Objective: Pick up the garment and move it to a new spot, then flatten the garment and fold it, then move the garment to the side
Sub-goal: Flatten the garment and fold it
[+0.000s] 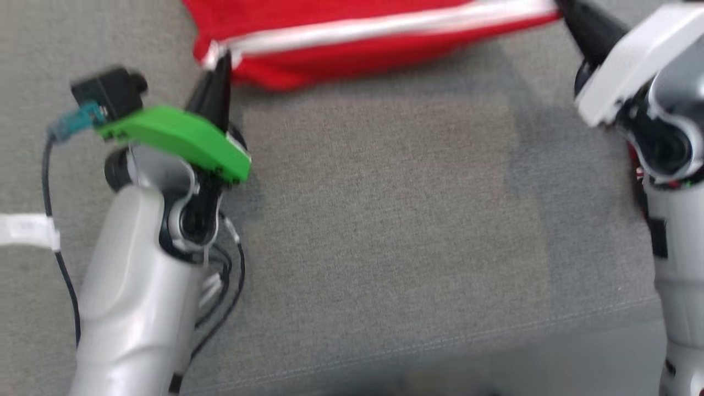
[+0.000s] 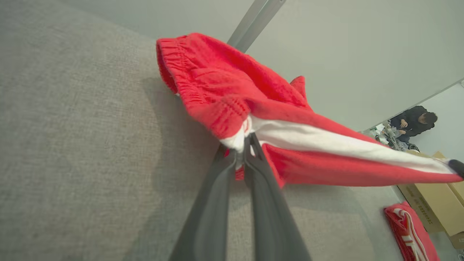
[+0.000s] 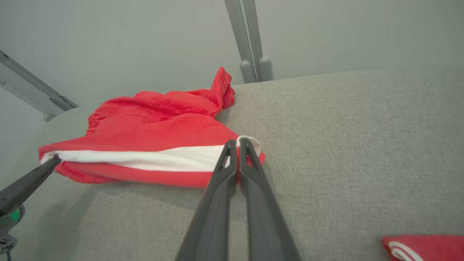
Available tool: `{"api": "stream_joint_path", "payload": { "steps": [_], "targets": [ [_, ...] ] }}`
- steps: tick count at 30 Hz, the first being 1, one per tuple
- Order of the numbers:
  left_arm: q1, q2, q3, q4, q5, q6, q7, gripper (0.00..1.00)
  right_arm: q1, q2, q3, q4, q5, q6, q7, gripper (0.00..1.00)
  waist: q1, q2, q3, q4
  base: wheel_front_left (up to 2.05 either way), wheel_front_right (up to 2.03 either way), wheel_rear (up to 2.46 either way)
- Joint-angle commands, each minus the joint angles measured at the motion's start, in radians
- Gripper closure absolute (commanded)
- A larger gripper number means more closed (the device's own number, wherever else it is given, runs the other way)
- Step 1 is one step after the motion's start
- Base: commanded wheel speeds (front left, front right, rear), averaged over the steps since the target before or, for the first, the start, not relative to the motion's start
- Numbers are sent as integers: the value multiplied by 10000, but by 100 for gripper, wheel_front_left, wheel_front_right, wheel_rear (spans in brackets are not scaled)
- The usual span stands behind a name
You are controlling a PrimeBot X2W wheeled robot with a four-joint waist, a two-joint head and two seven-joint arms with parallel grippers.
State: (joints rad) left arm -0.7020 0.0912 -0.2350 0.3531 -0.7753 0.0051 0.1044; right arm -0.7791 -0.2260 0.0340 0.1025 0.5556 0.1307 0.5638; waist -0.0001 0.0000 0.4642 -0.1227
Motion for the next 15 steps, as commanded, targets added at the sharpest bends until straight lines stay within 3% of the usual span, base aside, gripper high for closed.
{"api": "stream_joint_path", "payload": {
  "steps": [1,9,15],
  "targets": [
    [591,147,-47,-189,-191,145,303,100,614,81,-57,-300,153,1,412,100,1,0,-1519,270,0,0,0],
    [3205,489,-334,-1812,-322,976,1420,100,2855,264,-227,-1855,22,1,2322,100,1,0,-2603,430,0,0,0],
    [4626,752,-682,-2508,-89,1447,1769,100,4211,-68,33,-2642,43,1,3726,100,1,0,-3243,577,0,0,0]
  ]
}}
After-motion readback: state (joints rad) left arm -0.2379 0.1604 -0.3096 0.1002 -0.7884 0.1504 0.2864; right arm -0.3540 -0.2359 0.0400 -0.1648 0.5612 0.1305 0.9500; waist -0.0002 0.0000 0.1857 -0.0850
